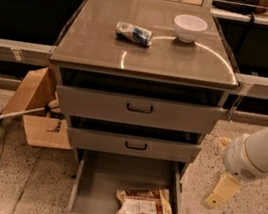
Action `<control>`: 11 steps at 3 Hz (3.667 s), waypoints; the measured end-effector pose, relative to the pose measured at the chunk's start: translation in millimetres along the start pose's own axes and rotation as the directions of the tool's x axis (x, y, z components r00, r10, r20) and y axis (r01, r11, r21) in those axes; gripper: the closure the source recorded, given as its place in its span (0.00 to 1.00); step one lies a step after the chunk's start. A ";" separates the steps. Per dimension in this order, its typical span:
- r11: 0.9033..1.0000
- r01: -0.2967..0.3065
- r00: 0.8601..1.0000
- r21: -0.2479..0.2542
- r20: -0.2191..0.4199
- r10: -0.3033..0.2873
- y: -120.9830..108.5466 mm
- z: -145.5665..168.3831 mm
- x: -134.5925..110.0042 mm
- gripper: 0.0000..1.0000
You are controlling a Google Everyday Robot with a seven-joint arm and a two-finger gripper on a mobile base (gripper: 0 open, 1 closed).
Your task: Pick brown chip bag from bottom drawer and place on counter
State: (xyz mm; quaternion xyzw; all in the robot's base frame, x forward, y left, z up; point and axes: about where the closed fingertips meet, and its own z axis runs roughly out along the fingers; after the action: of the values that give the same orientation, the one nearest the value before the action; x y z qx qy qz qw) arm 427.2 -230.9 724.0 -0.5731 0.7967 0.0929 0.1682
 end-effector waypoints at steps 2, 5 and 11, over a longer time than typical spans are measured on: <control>0.997 0.022 0.999 0.077 -0.052 -0.018 -10.9 57.1 5.5 0.00; 0.997 0.006 0.995 0.073 -0.097 0.001 -19.8 86.1 13.7 0.00; 0.999 -0.002 0.999 0.038 0.032 0.000 -32.4 206.8 44.2 0.00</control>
Offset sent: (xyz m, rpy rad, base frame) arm 0.0295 0.0155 -0.0829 -0.1159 -0.0807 -0.0279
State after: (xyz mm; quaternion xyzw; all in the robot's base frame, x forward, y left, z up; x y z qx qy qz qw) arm 478.5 -209.9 517.4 -0.5679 0.7957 0.0872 0.1916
